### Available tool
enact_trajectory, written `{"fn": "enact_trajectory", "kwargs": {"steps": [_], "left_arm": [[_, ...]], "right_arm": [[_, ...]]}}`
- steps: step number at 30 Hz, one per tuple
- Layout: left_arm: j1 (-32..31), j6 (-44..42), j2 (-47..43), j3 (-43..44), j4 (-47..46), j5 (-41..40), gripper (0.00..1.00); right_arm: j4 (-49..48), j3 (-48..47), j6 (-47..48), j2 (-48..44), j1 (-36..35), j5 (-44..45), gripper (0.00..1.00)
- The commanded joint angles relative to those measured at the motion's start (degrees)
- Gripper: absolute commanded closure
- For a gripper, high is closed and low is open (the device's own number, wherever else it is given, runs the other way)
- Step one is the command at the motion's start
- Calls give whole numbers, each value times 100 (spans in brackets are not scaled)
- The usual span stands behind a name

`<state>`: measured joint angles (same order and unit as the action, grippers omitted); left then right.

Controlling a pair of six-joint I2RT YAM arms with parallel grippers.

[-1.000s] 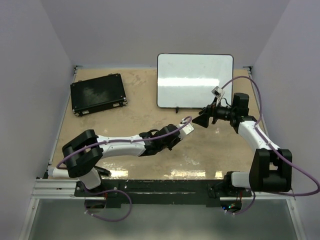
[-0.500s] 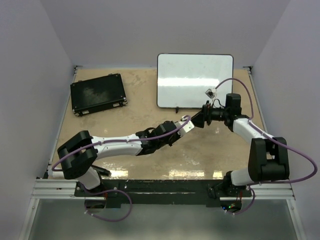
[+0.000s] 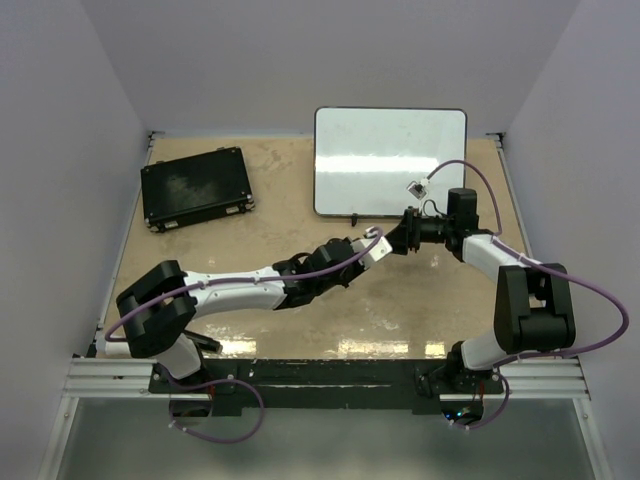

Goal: Write a sentence on the whiteboard

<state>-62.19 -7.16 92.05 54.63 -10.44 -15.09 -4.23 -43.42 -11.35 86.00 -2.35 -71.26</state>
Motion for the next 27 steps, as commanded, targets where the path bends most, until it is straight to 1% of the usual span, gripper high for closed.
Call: {"fn": "enact_trajectory", "kwargs": {"steps": [1,4,5,7,8,10,12,13,14,18,19,20,21,22,23,25,26,27], "left_arm": [[58,-128,94,302,-380,112,100],[76,-128,173,346,-371,120,100],[76,-128,208,355,-371,129,100],[85,-128,225,390,-371,156,100],[85,-137,243,399,-363,156,100],[85,-146,261,417,-371,191,100],[93,-146,270,426,-371,182,100],[93,-154,261,426,-371,156,100],[102,-163,252,417,-380,138,100],[155,-84,68,242,-503,68,100],[190,12,-11,189,-564,59,96],[216,65,-203,127,-600,85,86],[234,118,-327,-65,-652,103,69],[278,214,-467,-197,-801,190,61],[304,276,-765,-320,-854,260,49],[418,425,-1056,-689,-925,566,39],[480,461,-1310,-786,-916,743,32],[541,504,-1417,-935,-899,884,29]], "right_arm": [[-280,-79,-183,-4,-29,-318,38],[-341,-79,-236,5,-29,-405,42],[-350,-70,-253,22,-29,-414,47],[-377,-70,-271,31,-29,-432,51],[-386,-79,-279,31,-20,-458,56],[-394,-70,-288,31,-29,-467,62],[-421,-70,-297,22,-29,-564,72],[-421,-70,-306,5,-29,-590,91],[-430,-70,-297,-4,-29,-590,100],[-386,-105,-201,-65,-29,-608,100],[-351,-114,-183,-83,-37,-608,100],[-298,-158,-139,-127,-29,-608,100],[-141,-184,18,-153,-29,-608,100],[-61,-211,106,-179,-20,-591,100],[9,-228,194,-249,-29,-564,100],[132,-255,440,-329,-29,-660,100],[202,-272,563,-407,-29,-678,100],[290,-272,756,-434,-29,-730,100]]}}
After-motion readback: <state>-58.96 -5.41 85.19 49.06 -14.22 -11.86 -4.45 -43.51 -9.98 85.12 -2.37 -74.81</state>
